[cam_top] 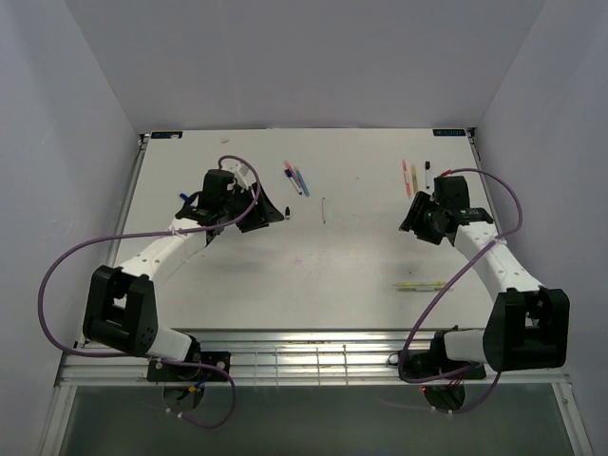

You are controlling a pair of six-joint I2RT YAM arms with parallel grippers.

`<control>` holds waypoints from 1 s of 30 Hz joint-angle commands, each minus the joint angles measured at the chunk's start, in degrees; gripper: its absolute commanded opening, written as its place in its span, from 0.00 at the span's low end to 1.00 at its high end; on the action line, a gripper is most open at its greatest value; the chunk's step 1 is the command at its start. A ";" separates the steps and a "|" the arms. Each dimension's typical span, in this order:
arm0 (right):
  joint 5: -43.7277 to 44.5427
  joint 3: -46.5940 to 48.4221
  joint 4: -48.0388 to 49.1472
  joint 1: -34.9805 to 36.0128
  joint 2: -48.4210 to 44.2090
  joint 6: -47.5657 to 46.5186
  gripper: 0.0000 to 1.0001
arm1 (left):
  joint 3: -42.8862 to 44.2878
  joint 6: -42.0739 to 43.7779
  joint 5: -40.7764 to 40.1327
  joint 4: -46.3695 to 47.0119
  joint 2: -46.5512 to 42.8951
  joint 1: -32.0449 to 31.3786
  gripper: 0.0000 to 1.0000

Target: Open the pen caps

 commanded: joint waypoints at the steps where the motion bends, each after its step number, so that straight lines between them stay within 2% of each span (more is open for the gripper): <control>1: -0.15 4.97 1.71 -1.07 2.19 -4.91 0.60 | -1.10 -1.01 4.62 2.43 -5.33 -0.27 0.66; 8: 3.54 24.74 1.63 -1.78 23.26 -12.38 0.56 | -3.12 -1.81 6.65 4.19 -7.09 -0.27 0.66; 16: 7.24 47.66 0.75 -1.86 40.34 -19.77 0.47 | -4.53 -1.72 6.38 6.30 -7.18 -0.27 0.66; 23: 7.59 57.80 -0.48 -2.13 51.06 -20.91 0.43 | -4.35 -1.54 7.26 8.24 -5.68 -0.27 0.66; 30: 9.96 59.39 -0.13 -2.13 54.32 -22.14 0.43 | -6.11 -1.37 9.02 9.99 -4.45 -0.27 0.66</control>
